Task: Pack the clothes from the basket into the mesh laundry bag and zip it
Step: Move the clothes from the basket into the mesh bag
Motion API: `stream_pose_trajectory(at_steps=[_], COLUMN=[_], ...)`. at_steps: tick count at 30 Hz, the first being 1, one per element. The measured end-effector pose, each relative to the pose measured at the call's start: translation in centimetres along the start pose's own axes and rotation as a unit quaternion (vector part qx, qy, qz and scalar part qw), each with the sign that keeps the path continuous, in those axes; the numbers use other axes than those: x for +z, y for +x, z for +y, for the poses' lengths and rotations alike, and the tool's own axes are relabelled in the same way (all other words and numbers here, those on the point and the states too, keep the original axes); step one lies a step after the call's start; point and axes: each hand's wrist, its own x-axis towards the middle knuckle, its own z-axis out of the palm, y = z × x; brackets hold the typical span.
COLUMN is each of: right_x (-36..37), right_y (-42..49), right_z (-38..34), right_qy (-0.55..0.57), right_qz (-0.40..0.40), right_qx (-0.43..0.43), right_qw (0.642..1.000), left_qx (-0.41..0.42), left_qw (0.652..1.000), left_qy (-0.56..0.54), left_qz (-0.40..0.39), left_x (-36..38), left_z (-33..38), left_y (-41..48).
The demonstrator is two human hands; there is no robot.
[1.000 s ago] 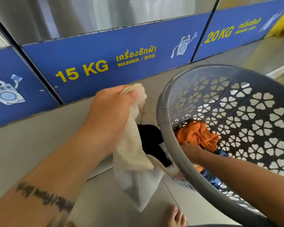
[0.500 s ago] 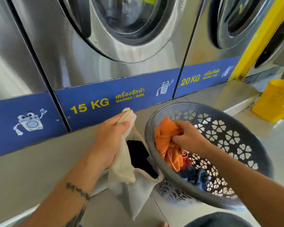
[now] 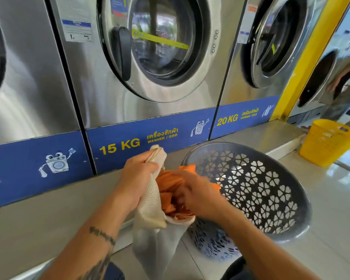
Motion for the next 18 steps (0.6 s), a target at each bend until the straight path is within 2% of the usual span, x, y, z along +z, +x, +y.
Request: stream_pose_trajectory(at_steps=[2,3,4,5,7,8,10,12,14,16,18], right_x=[-1.0,-1.4,-1.7,-1.7,-1.5,-1.1,-0.6,-0.5,-0.7,-0.2,1.6], right_y=[0.5,0.6,0.5,0.6,0.5,0.5,0.8,1.2,1.3,0.8,0.4], right_z=[3.0,4.4,5.7,6.8,8.5,8.9,8.8,7.7,5.6,2.5,0.0], right_qy=[-0.053,-0.071,-0.057,0.005,0.189,0.239,0.225,0.118,0.020,-0.004,0.007], right_qz=[0.124,0.126,0.088,0.038,-0.042,-0.068,-0.048,0.019,0.080,0.138,0.150], right_qx=[0.112,0.164,0.216,0.264,0.321,0.327,0.311,0.257,0.193,0.133,0.045], right_qw=[0.985,0.976,0.971,0.964,0.927,0.912,0.922,0.959,0.978,0.981,0.988], left_qx=[-0.001,0.000,-0.001,-0.001,-0.002,-0.004,-0.009,-0.015,-0.020,-0.012,0.003], left_qw=[1.000,1.000,1.000,1.000,0.999,0.999,0.999,0.999,0.999,0.999,1.000], left_qy=[0.001,0.001,0.007,0.017,0.035,0.039,0.038,0.037,0.037,0.034,0.012], left_qz=[-0.007,-0.010,-0.016,-0.023,-0.029,-0.031,-0.033,-0.031,-0.026,-0.024,-0.025], left_x=[-0.2,-0.2,-0.1,-0.1,0.0,0.0,0.0,0.1,0.2,0.5,0.4], left_z=[-0.3,-0.5,-0.7,-0.9,-1.1,-1.2,-1.3,-1.4,-1.5,-1.5,-1.1], left_y=[0.0,0.1,0.1,0.1,0.1,0.1,0.2,0.6,0.9,1.2,1.5])
